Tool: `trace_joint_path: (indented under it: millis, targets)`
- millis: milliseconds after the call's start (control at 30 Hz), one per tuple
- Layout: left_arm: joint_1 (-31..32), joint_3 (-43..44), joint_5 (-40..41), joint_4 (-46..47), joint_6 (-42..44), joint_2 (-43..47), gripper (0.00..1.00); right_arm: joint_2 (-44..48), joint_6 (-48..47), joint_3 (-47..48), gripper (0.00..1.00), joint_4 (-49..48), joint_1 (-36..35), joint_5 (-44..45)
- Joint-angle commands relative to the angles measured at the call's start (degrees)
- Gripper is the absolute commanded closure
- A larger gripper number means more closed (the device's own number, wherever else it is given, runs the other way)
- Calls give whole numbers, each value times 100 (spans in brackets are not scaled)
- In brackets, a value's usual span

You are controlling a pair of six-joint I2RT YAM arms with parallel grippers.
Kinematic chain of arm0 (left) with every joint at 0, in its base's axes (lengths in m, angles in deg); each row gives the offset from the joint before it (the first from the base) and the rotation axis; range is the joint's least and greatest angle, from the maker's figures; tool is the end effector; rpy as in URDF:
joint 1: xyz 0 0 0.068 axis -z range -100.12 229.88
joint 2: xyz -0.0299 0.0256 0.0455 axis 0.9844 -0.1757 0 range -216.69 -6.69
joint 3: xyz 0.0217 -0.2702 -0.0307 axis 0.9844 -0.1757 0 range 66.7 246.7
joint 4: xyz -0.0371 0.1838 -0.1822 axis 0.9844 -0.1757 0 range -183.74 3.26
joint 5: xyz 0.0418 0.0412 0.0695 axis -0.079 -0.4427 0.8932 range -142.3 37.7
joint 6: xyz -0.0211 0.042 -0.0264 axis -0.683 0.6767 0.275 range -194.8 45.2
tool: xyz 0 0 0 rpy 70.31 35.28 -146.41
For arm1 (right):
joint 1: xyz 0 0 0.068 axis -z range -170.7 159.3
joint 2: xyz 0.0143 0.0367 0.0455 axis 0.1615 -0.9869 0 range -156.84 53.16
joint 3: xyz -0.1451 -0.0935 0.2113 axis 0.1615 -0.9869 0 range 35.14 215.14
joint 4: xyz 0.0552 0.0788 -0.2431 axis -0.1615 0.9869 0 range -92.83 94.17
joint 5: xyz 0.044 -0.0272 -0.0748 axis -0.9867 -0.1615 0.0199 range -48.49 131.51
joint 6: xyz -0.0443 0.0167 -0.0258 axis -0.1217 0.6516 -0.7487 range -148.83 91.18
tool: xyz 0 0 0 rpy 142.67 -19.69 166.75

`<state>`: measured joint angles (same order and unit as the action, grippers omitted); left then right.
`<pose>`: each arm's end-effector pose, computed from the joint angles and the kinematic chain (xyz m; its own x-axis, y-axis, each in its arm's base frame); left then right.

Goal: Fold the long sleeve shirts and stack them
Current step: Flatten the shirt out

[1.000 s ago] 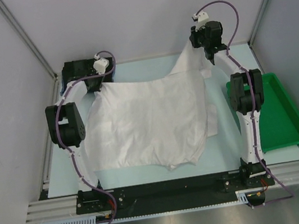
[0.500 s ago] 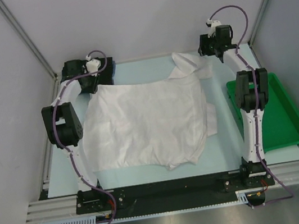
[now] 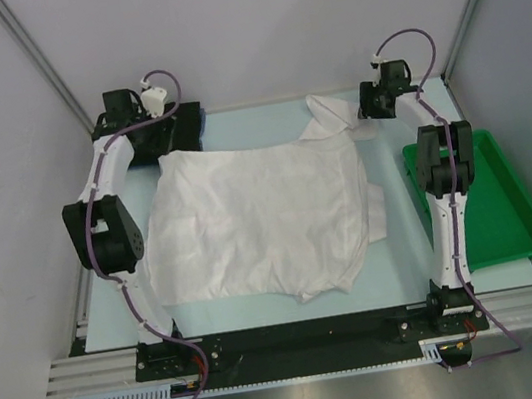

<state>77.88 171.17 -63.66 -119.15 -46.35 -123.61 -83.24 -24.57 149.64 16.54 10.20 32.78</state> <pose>0.4688 0.0094 0.2778 -0.5697 0.4474 -0.6893 0.4284 0.8775 0.2155 0.5430 -0.0032 0.1878 -0.6652 0.0838 -0.7420 -0.0492 0.9866 0.1556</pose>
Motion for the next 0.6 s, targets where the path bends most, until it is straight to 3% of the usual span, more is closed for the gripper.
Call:
trace_joint_path:
  millis: [0, 233, 300, 333, 433, 567]
  targets:
    - [15, 539, -200, -196, -199, 504, 16, -256, 278, 214, 40, 435, -38, 486]
    - [7, 461, -236, -266, -375, 697, 15, -168, 418, -129, 39, 717, -73, 470]
    - [7, 391, -218, -232, -375, 750, 15, -81, 462, -313, 51, 682, -73, 338]
    - [7, 356, -209, -197, -375, 776, 15, -45, 506, -366, 67, 612, -73, 172]
    - [7, 285, -209, -161, -366, 803, 14, 121, 682, -437, 95, 533, 6, -171]
    - [15, 154, -253, -100, -401, 829, 15, 499, 708, -516, 100, 252, 137, -620]
